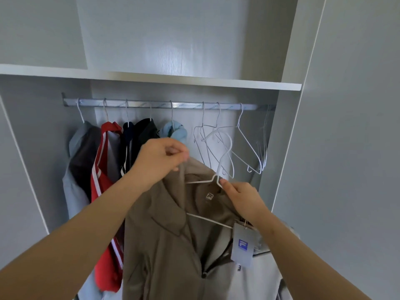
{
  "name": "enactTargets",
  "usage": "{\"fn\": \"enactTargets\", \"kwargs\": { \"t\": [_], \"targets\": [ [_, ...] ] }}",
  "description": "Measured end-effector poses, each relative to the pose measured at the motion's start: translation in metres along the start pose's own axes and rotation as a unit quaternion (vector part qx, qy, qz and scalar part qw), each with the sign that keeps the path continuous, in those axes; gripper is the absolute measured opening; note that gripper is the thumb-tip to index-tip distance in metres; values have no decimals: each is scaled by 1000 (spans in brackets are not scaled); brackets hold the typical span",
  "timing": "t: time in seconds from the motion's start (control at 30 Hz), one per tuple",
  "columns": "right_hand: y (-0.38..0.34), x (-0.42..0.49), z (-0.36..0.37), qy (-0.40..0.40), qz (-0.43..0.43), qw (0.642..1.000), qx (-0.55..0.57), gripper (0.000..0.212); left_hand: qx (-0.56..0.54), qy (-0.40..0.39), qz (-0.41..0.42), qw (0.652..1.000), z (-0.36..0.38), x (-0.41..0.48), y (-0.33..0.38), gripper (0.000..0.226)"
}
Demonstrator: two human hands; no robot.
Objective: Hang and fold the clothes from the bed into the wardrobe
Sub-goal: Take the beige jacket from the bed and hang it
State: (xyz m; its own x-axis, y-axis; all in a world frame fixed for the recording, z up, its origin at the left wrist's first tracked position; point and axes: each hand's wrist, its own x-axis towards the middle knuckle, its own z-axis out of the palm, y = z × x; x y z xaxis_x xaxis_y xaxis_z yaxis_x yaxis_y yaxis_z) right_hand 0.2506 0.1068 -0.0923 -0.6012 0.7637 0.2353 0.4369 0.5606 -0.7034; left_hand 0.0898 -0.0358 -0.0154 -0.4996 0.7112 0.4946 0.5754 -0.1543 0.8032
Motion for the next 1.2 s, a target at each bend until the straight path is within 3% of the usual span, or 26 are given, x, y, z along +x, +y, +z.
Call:
{"fn": "enactTargets", "kwargs": {
  "t": [0.03,0.1,0.2,0.3,0.37,0.43,0.5,0.57,0.63,0.67,0.7,0.73,0.77,0.83,0.93,1.0,1.1,1.2],
  "targets": [
    [0,1,1,4,1,1000,9,59,-59,-54,-7,997,3,-1,1,19],
    [0,1,2,10,7,1000,28,61,-38,-125,9,991,6,2,-5,26],
    [7,0,-2,36,30,997,57,54,172,-117,-27,978,4,6,-26,22],
    [14,1,-8,51,50,995,69,53,356,-176,-152,905,8,4,-44,42],
    [15,-1,-9,49,51,995,64,54,303,-185,-155,922,12,4,-46,45],
    [16,-3,-8,43,53,996,57,58,191,-172,-141,956,15,7,-43,31],
    [15,-5,-10,38,56,996,51,62,80,-97,-132,983,24,7,-41,15],
    [12,-7,-12,31,41,997,50,58,-79,28,-139,987,31,9,-37,10],
    [8,-9,-13,23,28,999,38,54,-76,60,-75,992,37,9,-35,13],
    [8,-9,-12,21,25,999,34,54,36,15,-20,999,39,8,-36,14],
    [7,-9,-12,23,26,999,35,54,180,-68,23,981,41,6,-36,19],
    [7,-9,-12,28,27,998,39,54,297,-154,46,941,45,2,-36,29],
    [7,-9,-13,36,27,998,42,54,348,-223,49,909,48,0,-36,37],
    [9,-9,-13,47,20,998,46,52,309,-269,41,911,55,-4,-35,38],
    [10,-13,-17,72,-8,995,63,46,237,-193,45,951,59,-2,-39,38],
    [11,-12,-24,113,-11,993,29,32,205,-143,46,967,57,0,-43,44],
    [25,-10,-34,210,79,972,-69,27,189,-81,36,978,49,5,-49,49],
    [42,-9,-38,218,187,956,-60,41,171,-25,31,985,40,11,-52,42]
  ]
}}
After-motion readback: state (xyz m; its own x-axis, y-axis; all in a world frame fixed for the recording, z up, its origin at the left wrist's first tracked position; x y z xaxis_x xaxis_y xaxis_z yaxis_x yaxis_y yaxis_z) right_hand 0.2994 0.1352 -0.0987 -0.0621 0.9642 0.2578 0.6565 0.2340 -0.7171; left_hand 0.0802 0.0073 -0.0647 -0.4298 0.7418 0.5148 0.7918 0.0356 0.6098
